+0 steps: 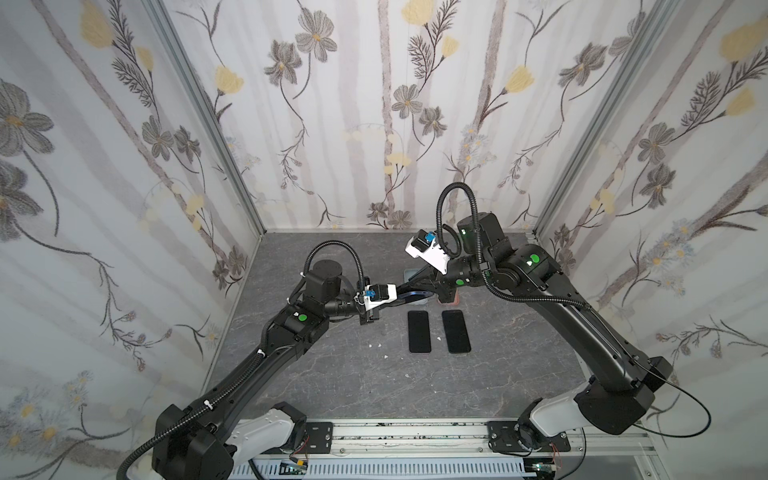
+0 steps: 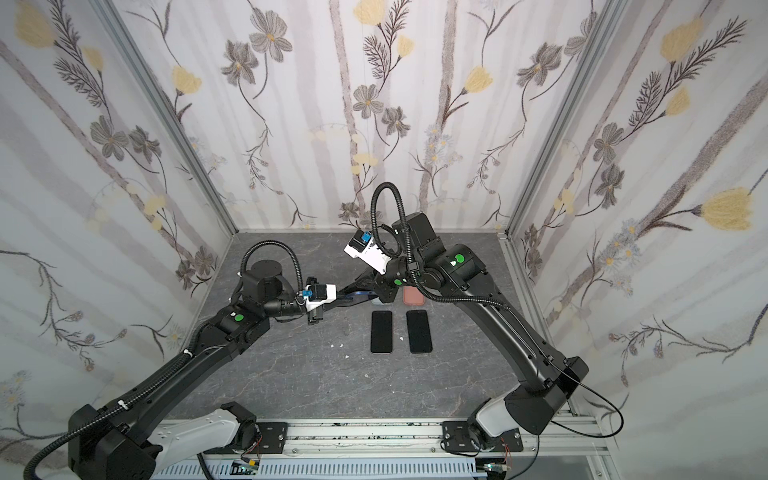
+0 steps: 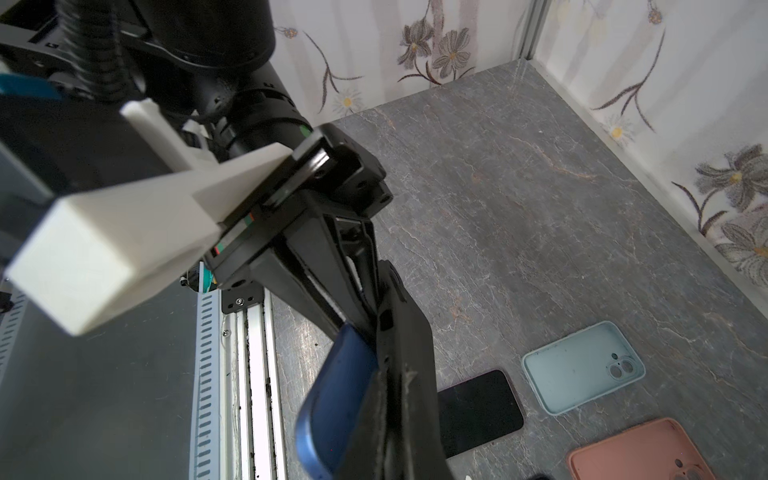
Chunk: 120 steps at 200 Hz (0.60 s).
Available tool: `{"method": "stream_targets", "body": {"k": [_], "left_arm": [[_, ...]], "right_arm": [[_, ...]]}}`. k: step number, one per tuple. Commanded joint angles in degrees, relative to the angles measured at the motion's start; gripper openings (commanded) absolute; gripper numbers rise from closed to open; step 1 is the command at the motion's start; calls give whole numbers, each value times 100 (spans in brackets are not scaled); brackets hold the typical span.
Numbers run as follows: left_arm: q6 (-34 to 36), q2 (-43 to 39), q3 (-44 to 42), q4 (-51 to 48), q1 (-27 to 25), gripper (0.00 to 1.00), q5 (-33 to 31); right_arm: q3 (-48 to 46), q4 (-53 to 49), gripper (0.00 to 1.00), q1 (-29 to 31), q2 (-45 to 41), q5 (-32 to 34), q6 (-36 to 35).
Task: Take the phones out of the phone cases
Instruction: 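Pull the black case off with the right gripper while the left holds the phone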
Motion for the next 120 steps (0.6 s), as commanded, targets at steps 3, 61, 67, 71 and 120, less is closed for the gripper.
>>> {"method": "stream_targets", "body": {"k": [3,61,67,71,120], "left_arm": [[-21,-117,33,511,-11,0,627],[-93,-144,65,514,-13,0,1188],[-93,-139,67,512,-7,0,1189],[-92,-138,68,511,-8,0,1189],[-962,-150,51,747,85,0,651]], "right_arm": [[-12,352,0,-163,175,179,619],[-26,601,0,-565,344,-89,1242],[-48,630,0,-569,341,-93,1246],[-67,640,0,-580,334,-78,1256],[-950,1566,0,-860,-414,1012,1813]]}}
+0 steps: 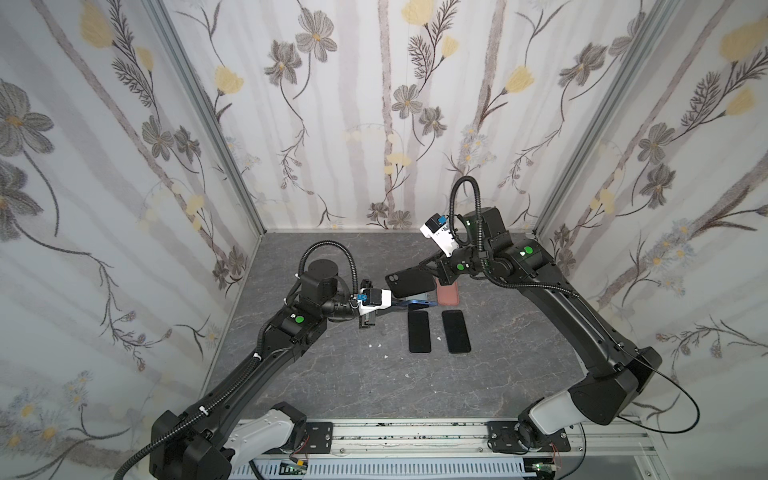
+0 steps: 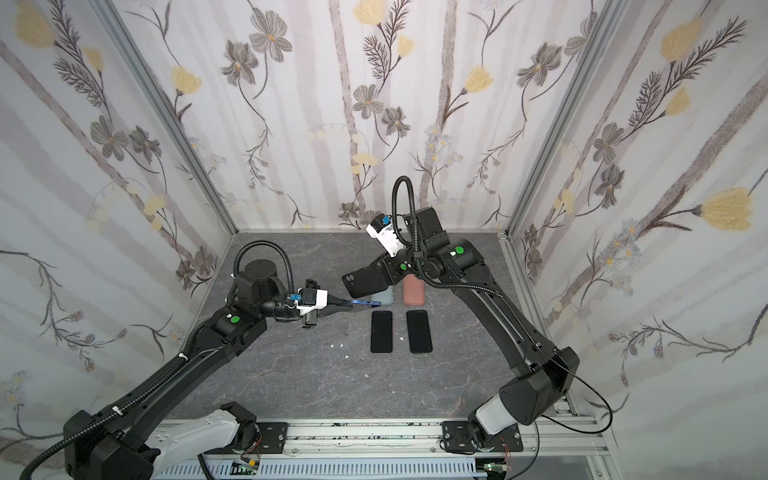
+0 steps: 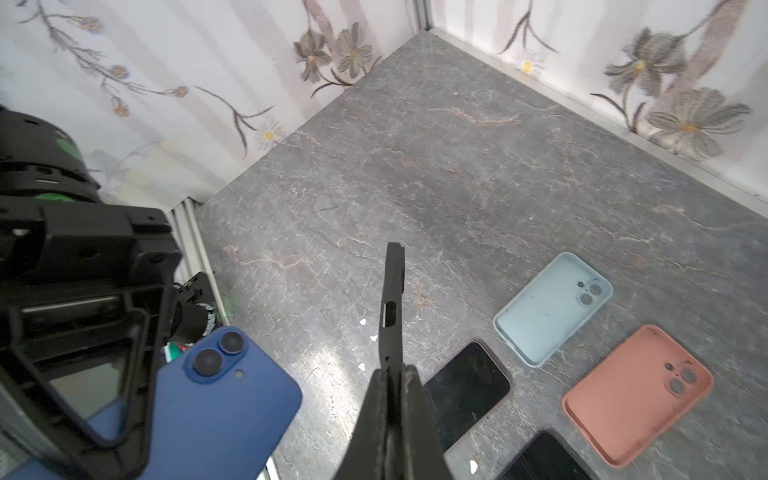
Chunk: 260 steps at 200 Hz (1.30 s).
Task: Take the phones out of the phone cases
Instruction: 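Pull the black case off with the right gripper while the left holds the phone, then lower the bare blue phone onto the table with the left gripper and release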
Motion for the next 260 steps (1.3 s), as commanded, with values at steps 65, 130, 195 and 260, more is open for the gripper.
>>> {"method": "stream_targets", "body": {"k": [65,130,195,260], "left_arm": [[-4648,30,-980,2709,299,0,-2196],[-7050,204,-1744,2561,528,0,-2375],[-7717,483,-2111,1930,553,0,-2578],[-7676,1253,-1945,1502,604,0,-2666]], "right_arm": [[-2714,2930,0,-608,-1977,911,1519],[-3350,3118,0,-673,-1963,-348,2001],[-3696,3077,0,-670,-1419,-631,2939],[-3601,2575,0,-709,-755,-520,3175]]}}
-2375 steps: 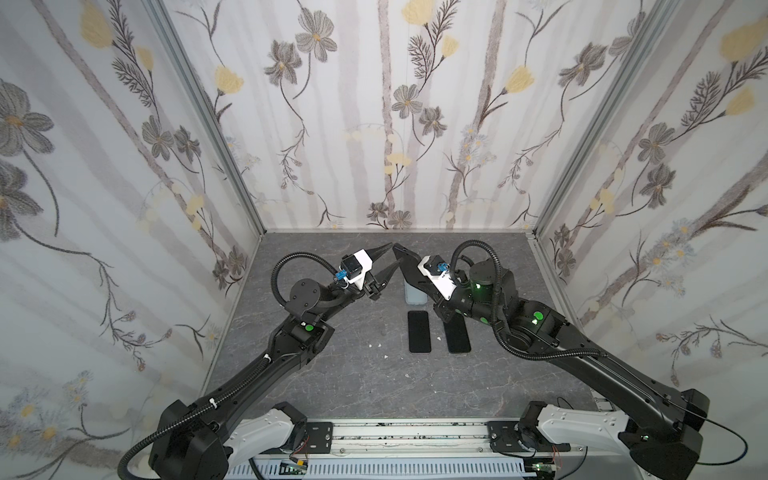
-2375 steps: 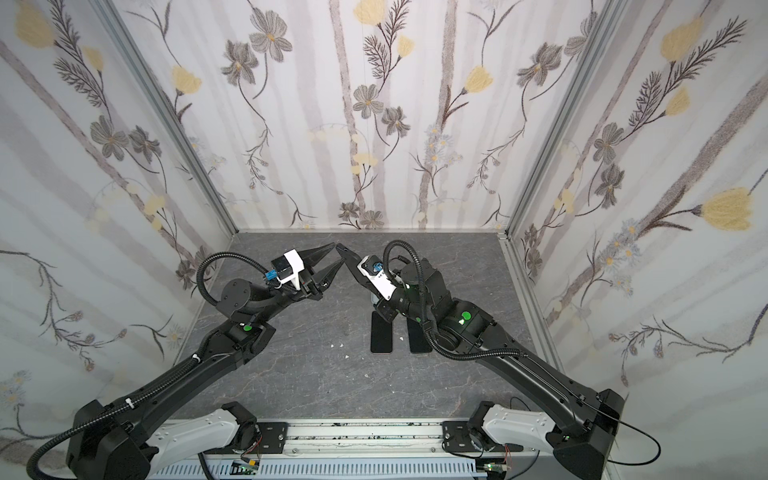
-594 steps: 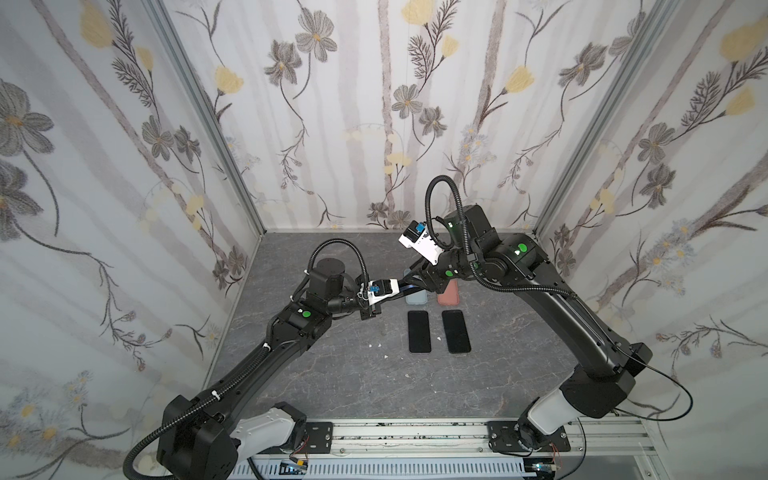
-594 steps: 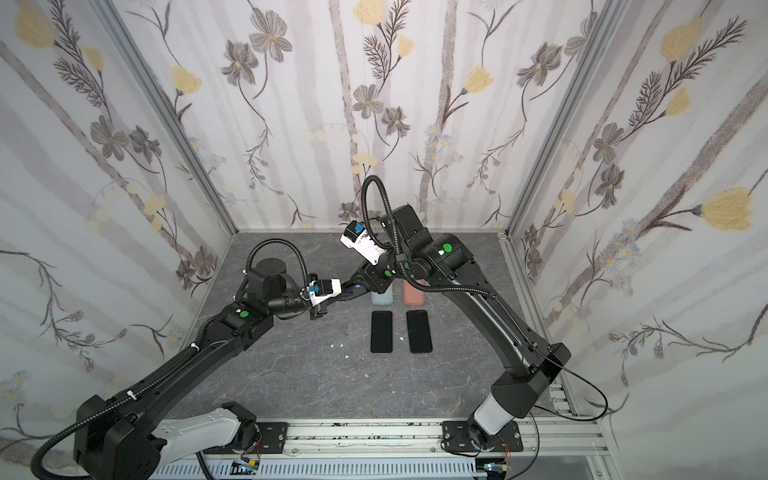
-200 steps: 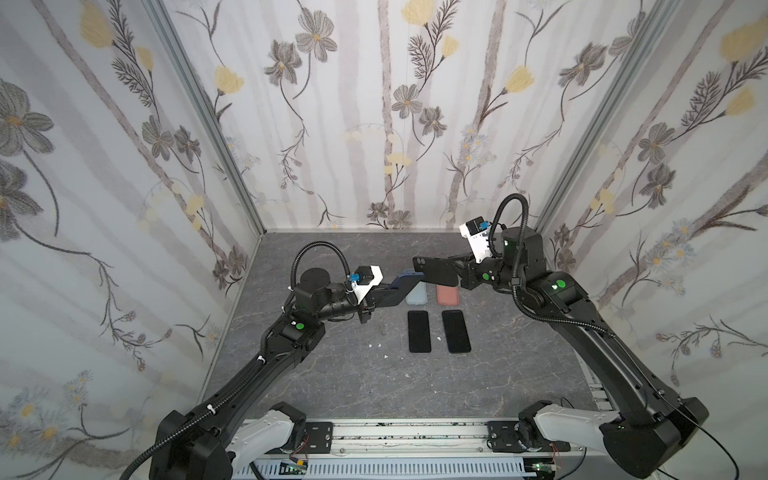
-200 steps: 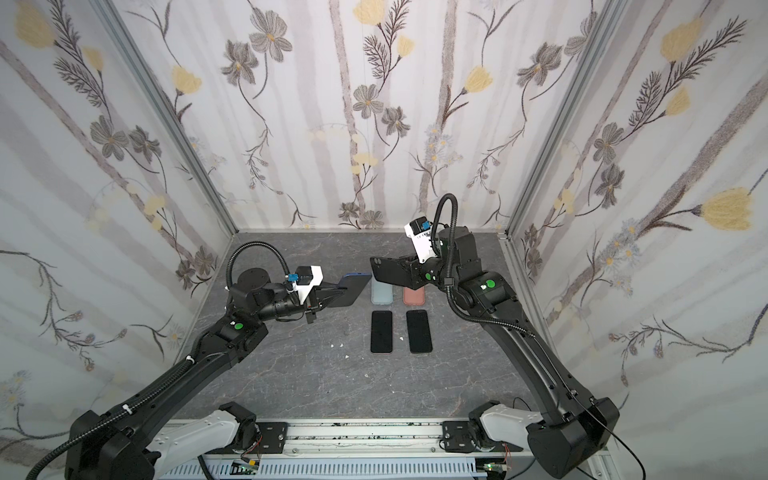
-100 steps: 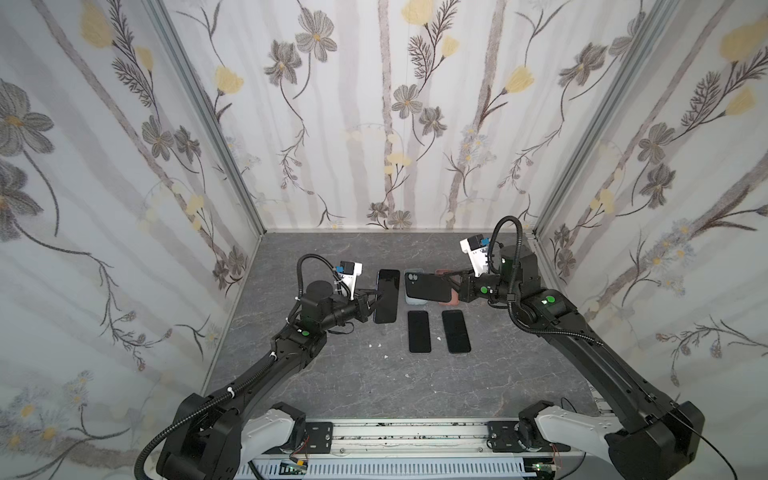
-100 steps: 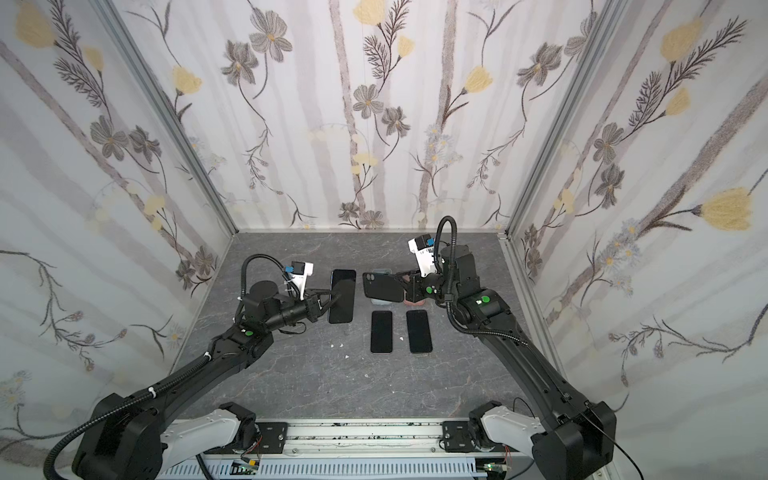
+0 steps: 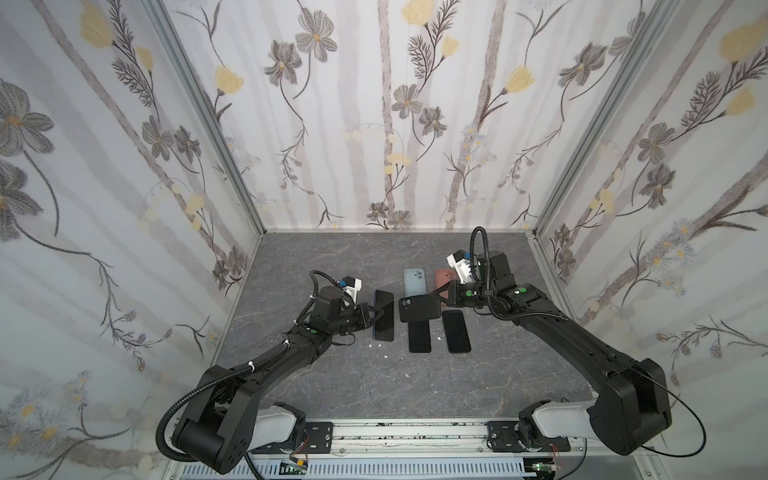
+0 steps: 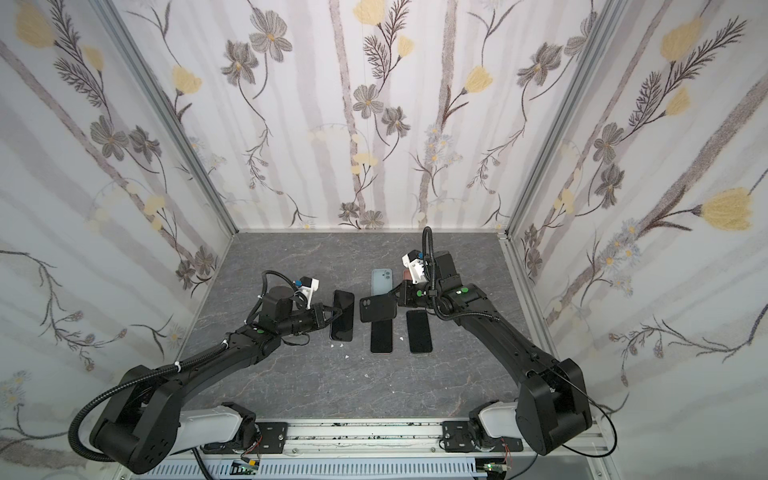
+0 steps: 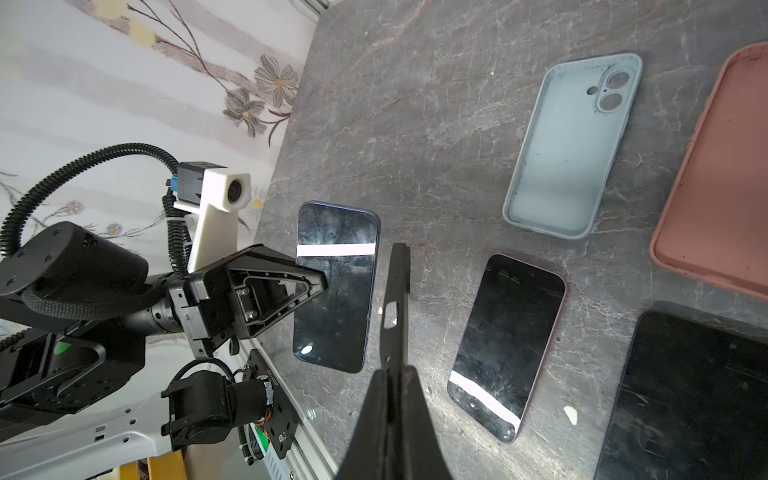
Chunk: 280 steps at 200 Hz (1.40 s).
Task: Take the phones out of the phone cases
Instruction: 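Lower the bare blue phone onto the table with the left gripper and release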
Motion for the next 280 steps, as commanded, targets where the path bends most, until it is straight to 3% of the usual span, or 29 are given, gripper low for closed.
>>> {"method": "stream_targets", "body": {"k": [1,23,137,280], "left_arm": [[-12,156,130,90,51,0,-61],[87,391,220,65,109,0,-16],[-23,1714,805,59,197,0,296],[-172,2171,544,91,126,0,226]], "right_arm": [[29,-38,0,-10,78,126,141],[102,-177,0,-44,159,456,90],[-7,122,0,78,810,357,764],[307,100,0,327,1345,465,772]]}}
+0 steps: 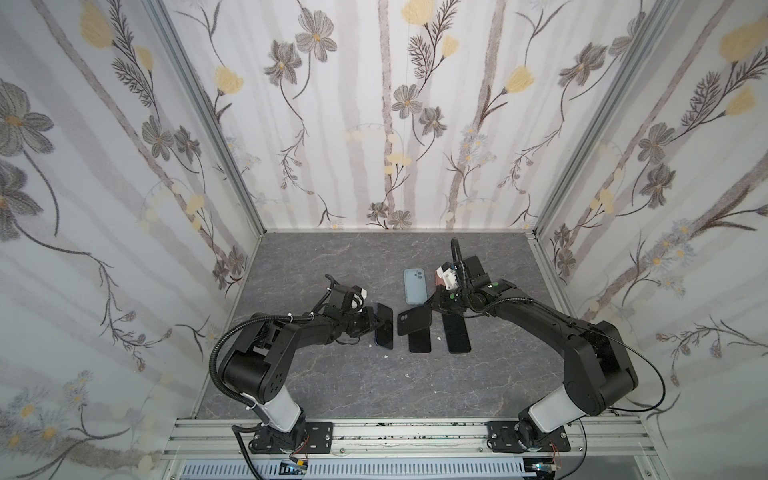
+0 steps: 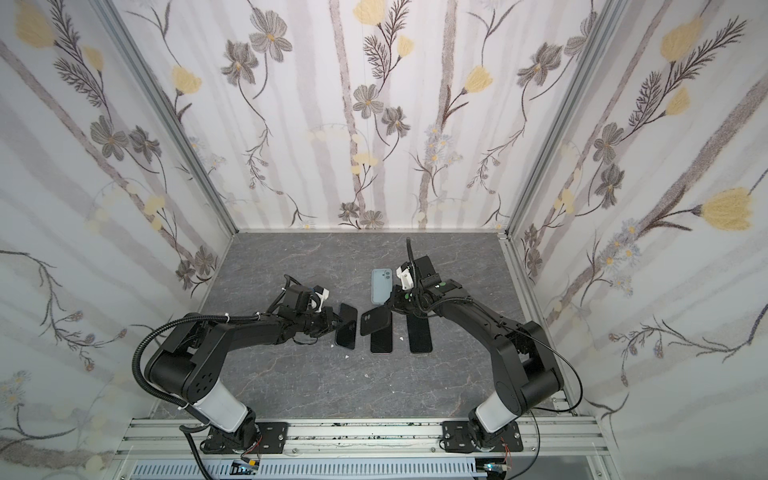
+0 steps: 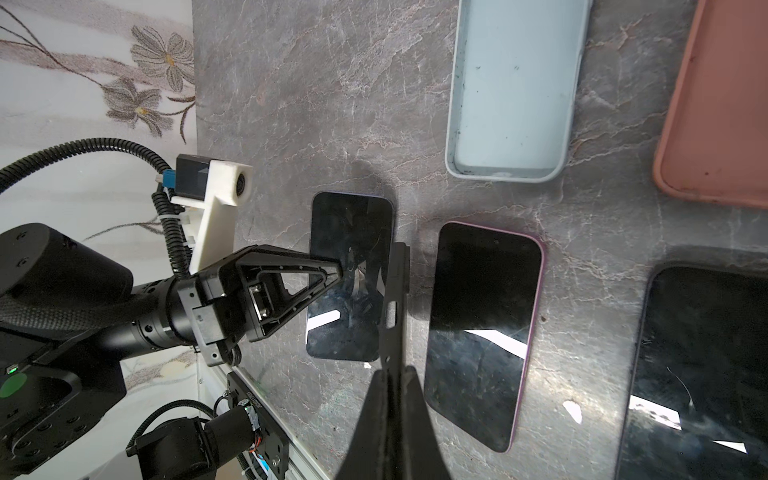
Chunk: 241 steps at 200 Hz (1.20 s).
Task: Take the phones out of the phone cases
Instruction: 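Lower the bare blue phone onto the table with the left gripper and release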
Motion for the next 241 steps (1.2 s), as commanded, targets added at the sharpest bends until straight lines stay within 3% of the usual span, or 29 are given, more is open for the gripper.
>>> {"method": "stream_targets", "body": {"k": [1,41,158,204,241], "left_arm": [[-146,37,-33,150,-13,0,-35],[-212,97,-86,205,-17,5,-123],[-244,-10,-379,198,92,56,-732],[-135,87,-255,192,103,57,-687],[-139,-333,-462,-6,157,58,-1152]], "right_arm": [[105,156,0,39,103,10,-2],[128,121,0,102,199,83,-34],[273,-155,0,119,225,415,-262],[368,-196,0,137,145,319,-353],[420,-209,0,147,-194,365,-449]]}}
